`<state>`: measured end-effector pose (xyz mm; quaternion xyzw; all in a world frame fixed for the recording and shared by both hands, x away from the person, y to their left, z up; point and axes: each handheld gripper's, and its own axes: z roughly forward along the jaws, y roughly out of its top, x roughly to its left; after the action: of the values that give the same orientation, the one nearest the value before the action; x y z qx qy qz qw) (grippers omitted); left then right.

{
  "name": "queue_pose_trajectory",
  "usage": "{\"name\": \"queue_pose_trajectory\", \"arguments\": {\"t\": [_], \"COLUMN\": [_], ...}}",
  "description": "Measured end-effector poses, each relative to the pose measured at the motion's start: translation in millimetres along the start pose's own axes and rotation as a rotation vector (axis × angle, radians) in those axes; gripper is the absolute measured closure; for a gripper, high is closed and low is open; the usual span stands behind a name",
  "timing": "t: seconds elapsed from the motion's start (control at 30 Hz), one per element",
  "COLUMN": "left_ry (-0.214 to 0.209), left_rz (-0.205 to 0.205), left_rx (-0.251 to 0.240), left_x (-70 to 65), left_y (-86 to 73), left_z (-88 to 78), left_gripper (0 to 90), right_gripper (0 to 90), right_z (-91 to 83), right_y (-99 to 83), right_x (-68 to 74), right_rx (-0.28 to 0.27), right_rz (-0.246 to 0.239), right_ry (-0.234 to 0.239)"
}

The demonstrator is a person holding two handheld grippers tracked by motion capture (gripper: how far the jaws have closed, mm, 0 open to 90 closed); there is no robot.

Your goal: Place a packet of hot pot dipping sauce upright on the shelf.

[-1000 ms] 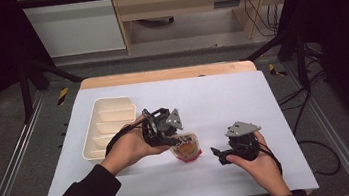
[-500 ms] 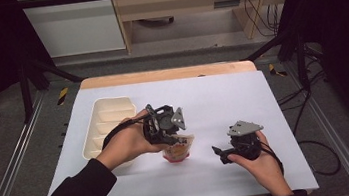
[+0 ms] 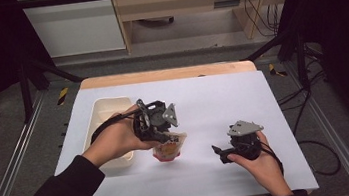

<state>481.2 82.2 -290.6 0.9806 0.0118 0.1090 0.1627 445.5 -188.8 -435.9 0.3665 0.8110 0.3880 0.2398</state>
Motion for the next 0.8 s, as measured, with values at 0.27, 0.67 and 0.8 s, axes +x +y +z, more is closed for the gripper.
{"name": "queue_pose_trajectory", "arguments": {"t": [0.27,0.67,0.8], "left_ry": [0.006,0.037,0.053], "left_rz": [-0.032,-0.066,-0.082], "left_rx": [-0.017,-0.012,-0.01], "left_x": [9.7,22.9,28.3], "left_y": [-12.3,-30.2,-39.2], "left_z": [-16.6,-46.9,-56.5], "left_gripper": [76.2,76.2,76.2], "right_gripper": [9.0,9.1,9.0], "right_z": [-0.3,0.1,-0.1], "right_y": [0.3,0.2,0.5], "right_x": [0.6,1.1,1.7], "right_rx": [0.001,0.006,0.004], "right_rz": [-0.004,-0.01,-0.01], "right_ry": [-0.008,-0.018,-0.022]}}
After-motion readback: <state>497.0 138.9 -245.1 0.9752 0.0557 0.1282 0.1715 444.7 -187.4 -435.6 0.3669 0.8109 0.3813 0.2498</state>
